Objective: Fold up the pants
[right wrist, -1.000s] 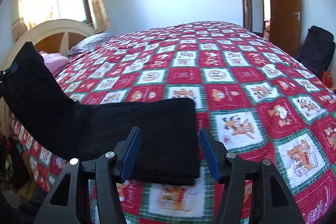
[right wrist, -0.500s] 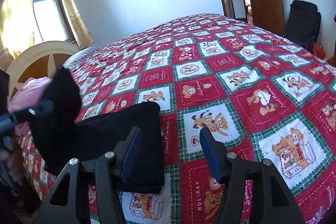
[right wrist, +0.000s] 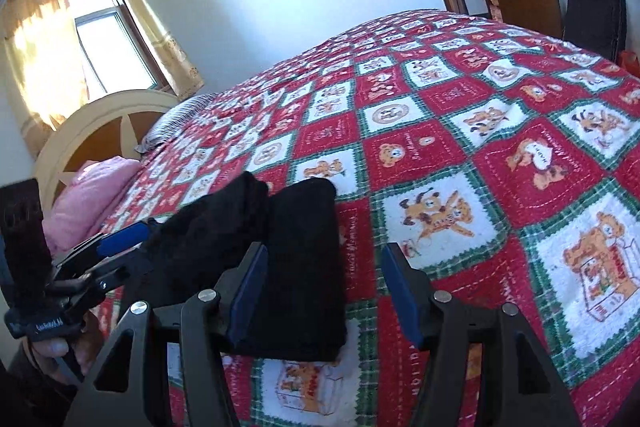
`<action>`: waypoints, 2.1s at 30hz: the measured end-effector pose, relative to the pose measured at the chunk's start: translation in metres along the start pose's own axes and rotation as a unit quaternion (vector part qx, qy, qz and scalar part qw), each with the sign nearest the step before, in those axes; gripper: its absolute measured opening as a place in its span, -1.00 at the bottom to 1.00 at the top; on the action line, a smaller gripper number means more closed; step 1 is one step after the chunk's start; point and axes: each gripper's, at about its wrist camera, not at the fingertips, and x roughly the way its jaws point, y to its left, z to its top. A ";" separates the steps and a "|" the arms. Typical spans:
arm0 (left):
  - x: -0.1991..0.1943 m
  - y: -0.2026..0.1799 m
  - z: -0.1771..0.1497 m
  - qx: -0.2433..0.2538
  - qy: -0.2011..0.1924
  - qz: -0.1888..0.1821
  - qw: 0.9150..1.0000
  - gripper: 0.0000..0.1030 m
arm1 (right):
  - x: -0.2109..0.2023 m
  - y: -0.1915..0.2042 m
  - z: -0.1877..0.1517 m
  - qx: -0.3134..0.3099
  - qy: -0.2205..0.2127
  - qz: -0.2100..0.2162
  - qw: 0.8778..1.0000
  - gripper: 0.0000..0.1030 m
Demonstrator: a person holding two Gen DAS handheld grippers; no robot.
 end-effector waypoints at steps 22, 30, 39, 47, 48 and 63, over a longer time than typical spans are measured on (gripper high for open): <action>0.013 0.083 -0.045 -0.114 0.005 0.096 0.989 0.59 | 0.034 0.076 0.001 -0.055 0.066 0.015 0.996 -0.67; 0.040 0.080 -0.059 -0.094 0.053 0.122 0.987 0.89 | 0.048 0.017 -0.007 0.013 0.125 -0.006 0.992 -0.62; 0.021 0.093 -0.039 -0.101 0.005 0.152 0.983 0.93 | 0.012 0.039 0.014 -0.047 0.011 -0.085 0.995 -0.11; 0.064 0.110 -0.033 -0.088 0.051 0.191 0.976 0.98 | 0.070 0.064 0.031 -0.100 0.033 -0.052 0.993 0.02; 0.066 0.113 -0.034 -0.094 0.048 0.190 0.976 1.00 | 0.077 0.061 0.031 -0.089 0.041 -0.069 0.993 0.02; 0.023 0.073 -0.058 -0.098 0.032 0.152 0.983 1.00 | 0.030 0.034 -0.015 -0.080 0.097 -0.062 0.990 0.11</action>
